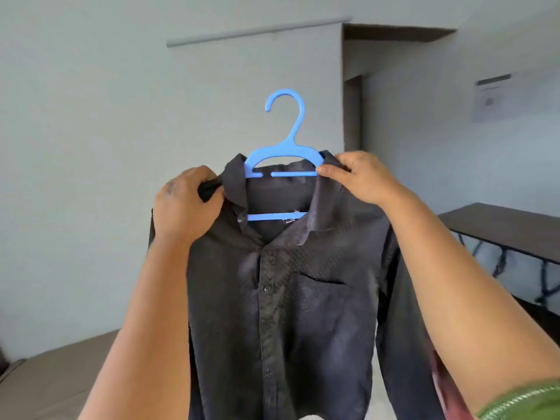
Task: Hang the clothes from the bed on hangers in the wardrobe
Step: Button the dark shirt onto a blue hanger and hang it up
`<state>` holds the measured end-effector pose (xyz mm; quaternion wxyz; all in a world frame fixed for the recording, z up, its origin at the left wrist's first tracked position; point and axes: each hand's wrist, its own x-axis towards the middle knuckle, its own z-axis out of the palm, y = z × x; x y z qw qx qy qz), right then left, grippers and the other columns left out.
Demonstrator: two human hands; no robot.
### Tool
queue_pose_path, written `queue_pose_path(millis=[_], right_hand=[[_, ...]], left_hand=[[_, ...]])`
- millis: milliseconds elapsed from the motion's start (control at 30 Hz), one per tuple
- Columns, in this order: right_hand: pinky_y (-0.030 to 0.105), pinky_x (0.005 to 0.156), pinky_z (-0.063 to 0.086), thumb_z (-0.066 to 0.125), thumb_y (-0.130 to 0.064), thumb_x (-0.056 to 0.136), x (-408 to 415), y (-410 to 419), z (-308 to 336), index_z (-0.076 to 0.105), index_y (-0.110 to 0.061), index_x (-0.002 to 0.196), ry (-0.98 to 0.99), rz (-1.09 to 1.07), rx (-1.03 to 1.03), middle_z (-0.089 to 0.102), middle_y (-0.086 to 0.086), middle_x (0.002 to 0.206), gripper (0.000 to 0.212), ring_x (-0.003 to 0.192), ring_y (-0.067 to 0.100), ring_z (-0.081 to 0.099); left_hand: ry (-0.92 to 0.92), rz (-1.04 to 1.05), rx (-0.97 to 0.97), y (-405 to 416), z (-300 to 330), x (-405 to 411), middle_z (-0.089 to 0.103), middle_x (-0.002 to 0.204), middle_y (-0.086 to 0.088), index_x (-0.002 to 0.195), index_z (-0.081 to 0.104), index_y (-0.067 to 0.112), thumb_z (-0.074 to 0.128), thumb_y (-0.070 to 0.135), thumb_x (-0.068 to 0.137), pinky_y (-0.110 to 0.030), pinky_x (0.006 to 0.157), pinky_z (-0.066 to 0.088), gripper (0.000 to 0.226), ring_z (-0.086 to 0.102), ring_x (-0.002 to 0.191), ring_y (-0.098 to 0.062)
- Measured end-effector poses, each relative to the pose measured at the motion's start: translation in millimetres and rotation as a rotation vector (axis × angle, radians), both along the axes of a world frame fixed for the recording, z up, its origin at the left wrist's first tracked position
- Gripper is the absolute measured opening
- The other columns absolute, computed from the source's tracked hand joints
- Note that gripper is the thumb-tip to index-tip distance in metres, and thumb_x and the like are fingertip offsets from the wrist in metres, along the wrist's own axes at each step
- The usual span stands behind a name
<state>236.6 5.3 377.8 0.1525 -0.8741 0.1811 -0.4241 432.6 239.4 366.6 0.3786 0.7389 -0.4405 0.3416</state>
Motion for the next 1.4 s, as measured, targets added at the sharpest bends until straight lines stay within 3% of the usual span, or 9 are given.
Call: queue_pose_path(millis=[133, 233, 500, 700, 800, 967, 1100, 1300, 1400], right_hand=[[0.035, 0.056, 0.036, 0.056, -0.073, 0.076, -65, 46, -12, 0.052, -0.014, 0.071, -0.001, -0.149, -0.006, 0.044, -0.002, 0.058, 0.059, 0.056, 0.015, 0.043], [0.033, 0.055, 0.031, 0.061, -0.062, 0.081, -120, 86, -27, 0.045, -0.017, 0.065, 0.061, -0.272, 0.012, 0.042, -0.003, 0.056, 0.051, 0.055, 0.011, 0.041], [0.034, 0.056, 0.023, 0.061, -0.063, 0.080, -320, 155, -62, 0.041, -0.009, 0.067, 0.100, -0.617, 0.132, 0.031, -0.004, 0.058, 0.059, 0.058, 0.014, 0.026], [0.033, 0.059, 0.029, 0.062, -0.051, 0.086, -483, 206, -55, 0.048, -0.009, 0.072, 0.061, -0.826, 0.124, 0.039, -0.002, 0.065, 0.046, 0.063, 0.014, 0.037], [0.035, 0.062, 0.036, 0.059, -0.053, 0.087, -556, 228, -46, 0.054, -0.005, 0.073, 0.134, -0.992, 0.085, 0.051, 0.007, 0.063, 0.050, 0.064, 0.023, 0.049], [0.034, 0.061, 0.035, 0.056, -0.064, 0.084, -680, 267, -36, 0.049, -0.006, 0.069, 0.067, -1.166, 0.132, 0.052, 0.006, 0.066, 0.060, 0.061, 0.017, 0.046], [0.032, 0.063, 0.040, 0.060, -0.062, 0.083, -767, 283, -21, 0.052, -0.012, 0.065, -0.003, -1.253, 0.132, 0.053, -0.001, 0.062, 0.053, 0.060, 0.015, 0.049], [0.036, 0.066, 0.046, 0.047, -0.089, 0.066, -858, 256, -3, 0.055, -0.014, 0.070, 0.086, -1.403, 0.102, 0.060, 0.000, 0.065, 0.075, 0.067, 0.019, 0.060], [0.033, 0.063, 0.043, 0.047, -0.078, 0.076, -892, 224, -3, 0.058, -0.017, 0.073, 0.110, -1.484, 0.022, 0.061, -0.003, 0.068, 0.062, 0.072, 0.021, 0.059]], left_hand=[[0.724, -0.631, 0.237, 13, 20, -47, 0.067, 0.092, -0.003, 0.098, 0.066, 0.024, 0.062, 0.028, 0.065, -0.030, 0.073, 0.047, 0.033, 0.062, 0.090, -0.024], [0.935, -0.706, 0.263, 8, 11, -83, 0.067, 0.082, -0.001, 0.082, 0.068, 0.019, 0.065, 0.035, 0.071, -0.026, 0.066, 0.042, 0.020, 0.059, 0.080, -0.020], [0.578, -1.014, 0.358, -12, -35, -219, 0.065, 0.072, 0.002, 0.082, 0.069, 0.019, 0.080, 0.018, 0.078, -0.010, 0.063, 0.046, 0.012, 0.057, 0.060, 0.001], [0.492, -1.210, 0.240, -21, -32, -373, 0.059, 0.059, 0.004, 0.065, 0.064, 0.017, 0.075, 0.022, 0.082, -0.022, 0.057, 0.039, 0.021, 0.048, 0.055, -0.007], [0.651, -1.396, 0.291, -21, -33, -442, 0.060, 0.064, -0.001, 0.071, 0.064, 0.009, 0.071, 0.024, 0.087, -0.027, 0.063, 0.039, 0.023, 0.050, 0.062, -0.014], [-0.117, -0.979, 0.616, -44, -22, -544, 0.054, 0.101, 0.008, 0.090, 0.057, 0.031, 0.079, 0.064, 0.061, -0.037, 0.087, 0.038, 0.048, 0.039, 0.105, -0.017], [-0.074, -1.212, 0.567, -52, -21, -638, 0.037, 0.120, 0.008, 0.119, 0.043, 0.028, 0.077, 0.067, 0.062, -0.036, 0.097, 0.032, 0.077, 0.034, 0.115, -0.015], [0.042, -1.547, 0.673, -94, -24, -733, 0.046, 0.055, 0.007, 0.068, 0.044, 0.016, 0.051, 0.038, 0.099, -0.030, 0.060, 0.036, 0.038, 0.043, 0.053, -0.011], [0.028, -1.548, 0.684, -128, -23, -769, 0.046, 0.055, 0.011, 0.070, 0.046, 0.018, 0.055, 0.027, 0.098, -0.029, 0.060, 0.036, 0.030, 0.043, 0.054, -0.008]])
